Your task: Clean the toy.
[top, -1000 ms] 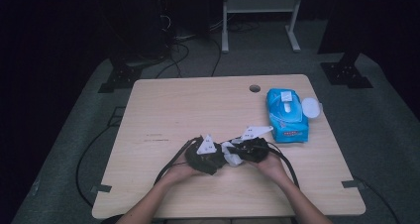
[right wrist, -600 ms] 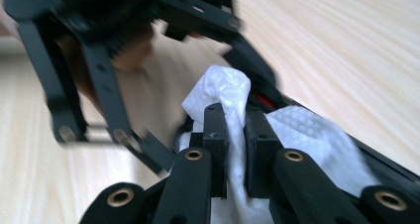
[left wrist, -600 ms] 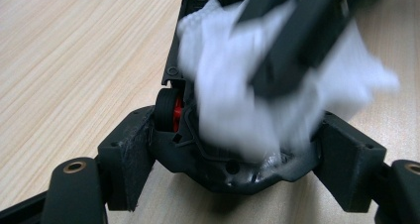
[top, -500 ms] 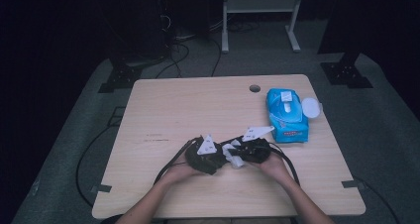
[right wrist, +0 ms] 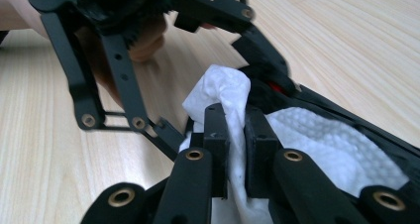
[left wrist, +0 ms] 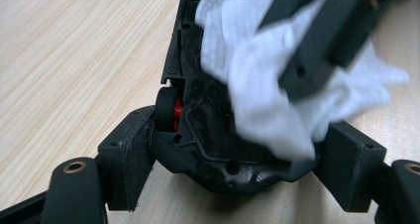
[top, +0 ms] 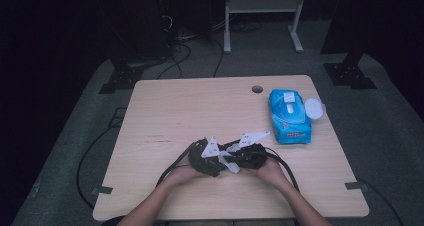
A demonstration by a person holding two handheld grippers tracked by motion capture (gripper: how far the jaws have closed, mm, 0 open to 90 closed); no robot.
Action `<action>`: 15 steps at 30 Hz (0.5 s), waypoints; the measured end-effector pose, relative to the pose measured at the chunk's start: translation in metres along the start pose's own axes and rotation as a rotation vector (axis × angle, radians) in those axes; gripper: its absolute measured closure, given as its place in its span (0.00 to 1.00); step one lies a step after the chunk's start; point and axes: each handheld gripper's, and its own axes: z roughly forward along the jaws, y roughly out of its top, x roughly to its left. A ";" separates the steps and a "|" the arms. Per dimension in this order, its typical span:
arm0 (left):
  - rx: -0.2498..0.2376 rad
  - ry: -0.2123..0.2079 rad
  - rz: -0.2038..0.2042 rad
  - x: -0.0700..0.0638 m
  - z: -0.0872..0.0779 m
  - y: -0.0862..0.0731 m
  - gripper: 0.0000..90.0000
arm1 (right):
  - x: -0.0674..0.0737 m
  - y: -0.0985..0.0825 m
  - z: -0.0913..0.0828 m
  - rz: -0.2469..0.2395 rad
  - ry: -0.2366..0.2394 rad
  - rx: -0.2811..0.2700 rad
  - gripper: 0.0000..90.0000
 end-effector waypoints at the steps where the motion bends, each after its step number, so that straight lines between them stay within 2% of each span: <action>1: -0.003 0.002 0.001 0.000 0.000 0.000 0.26 | -0.003 -0.001 -0.003 0.005 -0.009 0.004 0.91; 3: -0.004 0.003 0.003 0.002 -0.002 -0.001 0.26 | -0.011 -0.004 -0.013 0.017 -0.060 0.003 0.91; 4: -0.006 0.003 0.001 0.002 -0.002 -0.001 0.26 | -0.017 -0.007 -0.022 0.029 -0.109 0.006 0.91; 5: -0.006 0.001 0.001 0.002 -0.002 -0.002 0.26 | -0.021 -0.009 -0.027 0.039 -0.133 0.007 0.92; 6: -0.007 -0.001 0.001 0.003 -0.002 -0.002 0.26 | -0.027 -0.011 -0.033 0.055 -0.149 0.001 0.92; 7: -0.004 -0.002 0.002 0.003 -0.002 -0.002 0.26 | -0.035 -0.016 -0.042 0.073 -0.189 0.005 0.92; 9: -0.003 -0.002 0.004 0.003 -0.002 -0.002 0.26 | -0.038 -0.017 -0.045 0.084 -0.199 0.004 0.92; 12: -0.002 0.000 0.010 0.003 -0.002 -0.002 0.26 | -0.037 -0.019 -0.045 0.100 -0.186 -0.011 0.92; 13: -0.002 0.000 0.011 0.003 -0.001 -0.002 0.26 | -0.035 -0.019 -0.042 0.108 -0.153 -0.024 0.92; 15: 0.001 -0.002 0.012 0.003 -0.002 -0.002 0.26 | -0.025 -0.017 -0.031 0.070 -0.110 -0.038 0.92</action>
